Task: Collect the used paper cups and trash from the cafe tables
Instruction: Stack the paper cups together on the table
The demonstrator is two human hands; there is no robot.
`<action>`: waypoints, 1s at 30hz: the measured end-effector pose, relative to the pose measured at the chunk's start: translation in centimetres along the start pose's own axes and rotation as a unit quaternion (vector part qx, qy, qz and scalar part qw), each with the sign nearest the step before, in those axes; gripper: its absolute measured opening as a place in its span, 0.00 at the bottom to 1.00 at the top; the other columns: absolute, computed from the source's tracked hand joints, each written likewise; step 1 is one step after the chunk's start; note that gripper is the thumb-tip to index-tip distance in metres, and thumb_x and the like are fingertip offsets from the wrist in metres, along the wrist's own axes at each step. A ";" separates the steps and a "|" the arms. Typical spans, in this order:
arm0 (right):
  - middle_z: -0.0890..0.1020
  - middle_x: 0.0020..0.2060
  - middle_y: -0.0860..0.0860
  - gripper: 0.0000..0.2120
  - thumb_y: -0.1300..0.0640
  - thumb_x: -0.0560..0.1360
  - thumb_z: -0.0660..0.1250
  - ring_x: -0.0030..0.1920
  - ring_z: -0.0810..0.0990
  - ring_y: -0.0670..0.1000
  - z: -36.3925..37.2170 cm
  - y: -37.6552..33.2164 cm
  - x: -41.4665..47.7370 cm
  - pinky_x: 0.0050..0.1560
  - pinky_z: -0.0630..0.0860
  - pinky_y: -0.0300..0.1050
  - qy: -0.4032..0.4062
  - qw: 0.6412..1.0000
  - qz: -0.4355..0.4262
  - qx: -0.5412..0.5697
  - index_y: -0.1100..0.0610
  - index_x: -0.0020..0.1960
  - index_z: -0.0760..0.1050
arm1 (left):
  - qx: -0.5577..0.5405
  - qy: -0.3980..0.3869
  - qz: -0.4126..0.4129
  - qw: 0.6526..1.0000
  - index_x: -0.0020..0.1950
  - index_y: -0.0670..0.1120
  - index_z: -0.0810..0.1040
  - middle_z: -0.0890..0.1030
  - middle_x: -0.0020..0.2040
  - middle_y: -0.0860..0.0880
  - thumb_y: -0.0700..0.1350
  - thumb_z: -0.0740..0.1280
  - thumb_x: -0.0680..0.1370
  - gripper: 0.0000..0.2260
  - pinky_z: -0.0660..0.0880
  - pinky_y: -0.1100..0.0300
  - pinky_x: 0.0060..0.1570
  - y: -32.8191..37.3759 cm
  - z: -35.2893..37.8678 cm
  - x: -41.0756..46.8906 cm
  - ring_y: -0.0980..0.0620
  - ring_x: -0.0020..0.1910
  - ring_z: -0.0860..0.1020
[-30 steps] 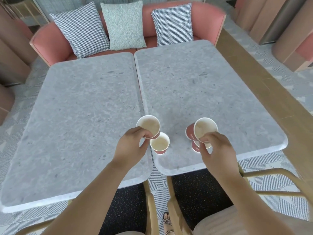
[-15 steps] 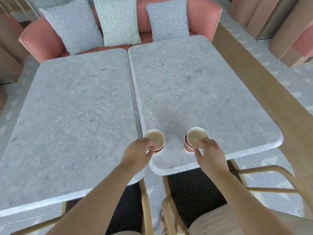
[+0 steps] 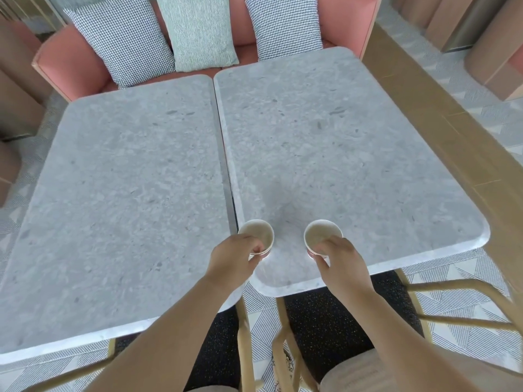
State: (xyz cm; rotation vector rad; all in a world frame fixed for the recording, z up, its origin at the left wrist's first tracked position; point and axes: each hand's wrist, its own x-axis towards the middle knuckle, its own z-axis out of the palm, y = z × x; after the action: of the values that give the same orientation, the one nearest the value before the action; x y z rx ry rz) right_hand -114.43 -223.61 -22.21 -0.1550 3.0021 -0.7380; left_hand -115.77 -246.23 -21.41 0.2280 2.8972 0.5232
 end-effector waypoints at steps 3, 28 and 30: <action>0.80 0.48 0.51 0.06 0.58 0.74 0.65 0.50 0.75 0.54 0.0 -0.9 0.0 0.43 0.71 0.42 -0.004 1.000 -0.014 0.010 0.58 0.50 0.78 | 0.011 0.010 -0.014 1.000 0.51 0.55 0.78 0.80 0.50 0.58 0.47 0.65 0.74 0.08 0.75 0.59 0.41 -0.1 -0.5 -0.2 0.54 0.49 0.77; 0.80 0.46 0.48 0.06 0.57 0.72 0.69 0.49 0.76 0.51 6.0 -26.6 -18.6 0.47 0.74 0.46 -0.113 0.933 -0.330 0.083 0.55 0.48 0.79 | -0.037 0.202 -0.204 0.957 0.49 0.53 0.79 0.80 0.46 0.55 0.45 0.66 0.72 0.08 0.71 0.61 0.35 -10.9 -7.0 -36.8 0.54 0.42 0.75; 0.80 0.44 0.48 0.05 0.58 0.70 0.70 0.47 0.77 0.51 7.0 -28.9 -21.8 0.46 0.73 0.44 -0.125 0.921 -0.358 0.086 0.55 0.47 0.79 | -0.043 0.230 -0.230 0.945 0.49 0.53 0.80 0.81 0.47 0.55 0.45 0.67 0.71 0.08 0.74 0.59 0.38 -11.7 -6.6 -41.6 0.53 0.46 0.77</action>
State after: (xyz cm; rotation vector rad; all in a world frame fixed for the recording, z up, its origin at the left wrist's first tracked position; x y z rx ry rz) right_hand -89.79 -249.94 -14.57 -1.2742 2.5766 -0.9217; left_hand -78.20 -266.85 -12.99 -0.6583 3.1874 0.6829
